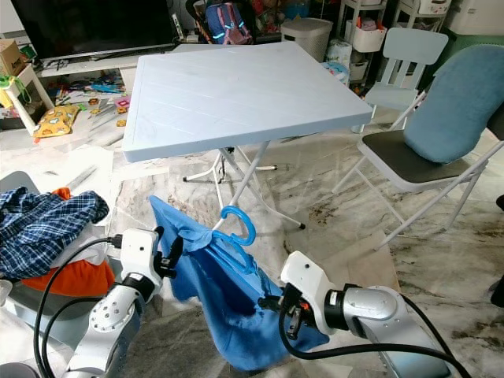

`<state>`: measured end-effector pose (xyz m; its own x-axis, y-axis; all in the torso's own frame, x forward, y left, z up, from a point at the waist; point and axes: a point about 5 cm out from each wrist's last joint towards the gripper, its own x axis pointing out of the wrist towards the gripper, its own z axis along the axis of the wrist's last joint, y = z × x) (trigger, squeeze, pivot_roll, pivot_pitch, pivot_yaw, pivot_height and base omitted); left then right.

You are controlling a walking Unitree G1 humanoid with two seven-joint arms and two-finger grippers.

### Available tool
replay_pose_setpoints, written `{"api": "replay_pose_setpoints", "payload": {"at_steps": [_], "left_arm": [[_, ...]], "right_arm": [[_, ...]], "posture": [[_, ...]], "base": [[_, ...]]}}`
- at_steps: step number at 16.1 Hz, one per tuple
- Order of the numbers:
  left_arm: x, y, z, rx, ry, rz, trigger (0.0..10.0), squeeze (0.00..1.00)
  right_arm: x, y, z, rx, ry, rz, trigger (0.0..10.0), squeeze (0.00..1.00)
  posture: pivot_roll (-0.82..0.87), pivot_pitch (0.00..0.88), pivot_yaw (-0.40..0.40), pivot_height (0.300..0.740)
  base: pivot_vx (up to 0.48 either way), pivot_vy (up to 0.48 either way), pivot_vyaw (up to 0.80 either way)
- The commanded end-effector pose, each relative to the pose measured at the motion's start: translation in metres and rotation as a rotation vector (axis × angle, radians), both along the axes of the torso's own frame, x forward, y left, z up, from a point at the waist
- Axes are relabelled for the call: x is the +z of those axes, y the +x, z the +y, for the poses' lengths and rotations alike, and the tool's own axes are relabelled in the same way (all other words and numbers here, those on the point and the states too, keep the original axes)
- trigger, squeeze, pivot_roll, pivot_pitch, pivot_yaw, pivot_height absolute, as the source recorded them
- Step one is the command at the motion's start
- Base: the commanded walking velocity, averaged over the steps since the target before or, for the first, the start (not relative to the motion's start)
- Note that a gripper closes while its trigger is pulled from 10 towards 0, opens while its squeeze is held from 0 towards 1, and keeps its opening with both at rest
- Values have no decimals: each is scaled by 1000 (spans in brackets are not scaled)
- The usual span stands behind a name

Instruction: Hang hanger

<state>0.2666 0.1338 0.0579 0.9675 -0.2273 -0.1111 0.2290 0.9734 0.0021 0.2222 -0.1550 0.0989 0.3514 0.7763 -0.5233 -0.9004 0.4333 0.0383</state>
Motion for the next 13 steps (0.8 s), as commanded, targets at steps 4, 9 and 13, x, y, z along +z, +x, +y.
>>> {"api": "replay_pose_setpoints", "payload": {"at_steps": [4, 9, 13], "left_arm": [[3, 0, 4, 10, 19, -12, 0, 0], [4, 0, 13, 43, 48, -12, 0, 0], [5, 2, 16, 54, 56, -11, 0, 0]], "right_arm": [[-5, 13, -17, 13, -178, -124, 10000, 0], [-10, 18, -44, 40, -327, -162, 10000, 0], [-8, 25, -66, 58, -418, -198, 10000, 0]], "posture": [[-81, 0, 15, 740], [-78, 0, 12, 740], [-80, 0, 13, 740]], "base": [[0, 0, 0], [0, 0, 0], [0, 0, 0]]}}
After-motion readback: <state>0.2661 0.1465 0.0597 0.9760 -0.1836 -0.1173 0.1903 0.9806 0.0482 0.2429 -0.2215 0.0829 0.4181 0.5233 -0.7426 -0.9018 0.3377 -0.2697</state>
